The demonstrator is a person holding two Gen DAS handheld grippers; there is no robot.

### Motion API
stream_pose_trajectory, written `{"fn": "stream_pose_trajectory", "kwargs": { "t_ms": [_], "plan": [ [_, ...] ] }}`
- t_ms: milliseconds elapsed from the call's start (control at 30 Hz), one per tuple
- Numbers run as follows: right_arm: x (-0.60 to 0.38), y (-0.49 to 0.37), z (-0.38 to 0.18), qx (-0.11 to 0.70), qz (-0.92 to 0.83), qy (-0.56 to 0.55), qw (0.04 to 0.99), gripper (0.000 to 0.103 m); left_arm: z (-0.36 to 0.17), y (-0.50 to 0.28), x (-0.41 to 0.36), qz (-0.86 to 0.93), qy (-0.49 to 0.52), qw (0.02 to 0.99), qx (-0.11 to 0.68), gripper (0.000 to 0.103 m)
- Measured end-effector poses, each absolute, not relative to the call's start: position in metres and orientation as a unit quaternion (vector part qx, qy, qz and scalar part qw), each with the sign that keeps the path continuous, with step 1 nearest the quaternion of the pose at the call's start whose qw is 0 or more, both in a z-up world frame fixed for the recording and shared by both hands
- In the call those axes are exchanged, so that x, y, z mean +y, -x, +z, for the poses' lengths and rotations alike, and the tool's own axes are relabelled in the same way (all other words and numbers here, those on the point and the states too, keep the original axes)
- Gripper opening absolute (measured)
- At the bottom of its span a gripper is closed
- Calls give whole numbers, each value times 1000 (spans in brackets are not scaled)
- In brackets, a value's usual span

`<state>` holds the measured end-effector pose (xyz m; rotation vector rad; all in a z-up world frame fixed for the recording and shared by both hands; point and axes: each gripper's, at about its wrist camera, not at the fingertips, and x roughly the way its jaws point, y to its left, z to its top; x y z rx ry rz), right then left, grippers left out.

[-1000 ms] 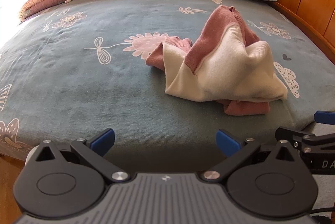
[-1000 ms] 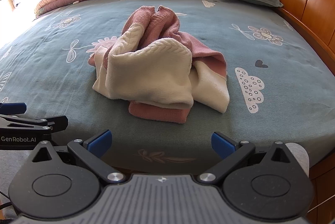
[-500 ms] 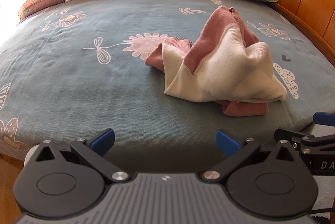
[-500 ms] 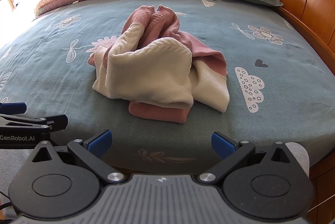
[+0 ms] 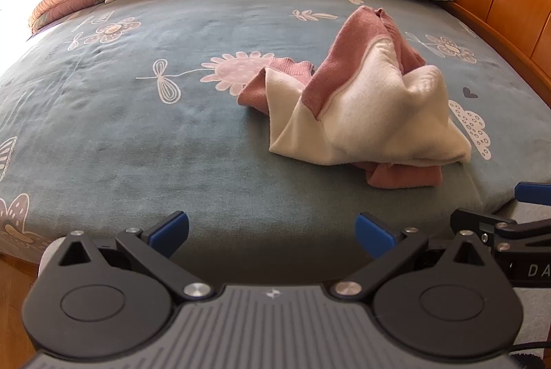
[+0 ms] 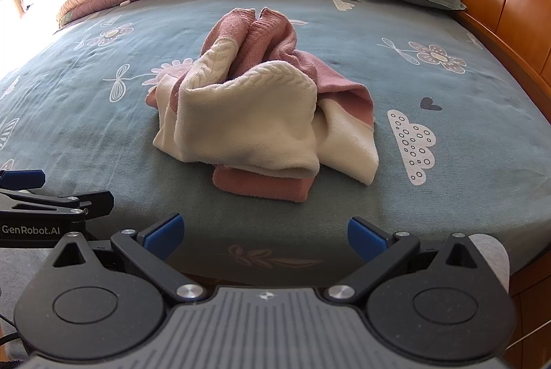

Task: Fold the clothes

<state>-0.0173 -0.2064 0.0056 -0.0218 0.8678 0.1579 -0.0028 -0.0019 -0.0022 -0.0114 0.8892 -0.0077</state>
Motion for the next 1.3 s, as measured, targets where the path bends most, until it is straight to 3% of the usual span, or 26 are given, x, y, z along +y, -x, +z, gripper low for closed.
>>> {"fn": "stream_pose_trajectory", "kwargs": {
  "t_ms": [1300],
  "plan": [
    [-204,17,7,420,77,12,904,103,-4,1,-3,0,0,900,435,102]
  ]
}}
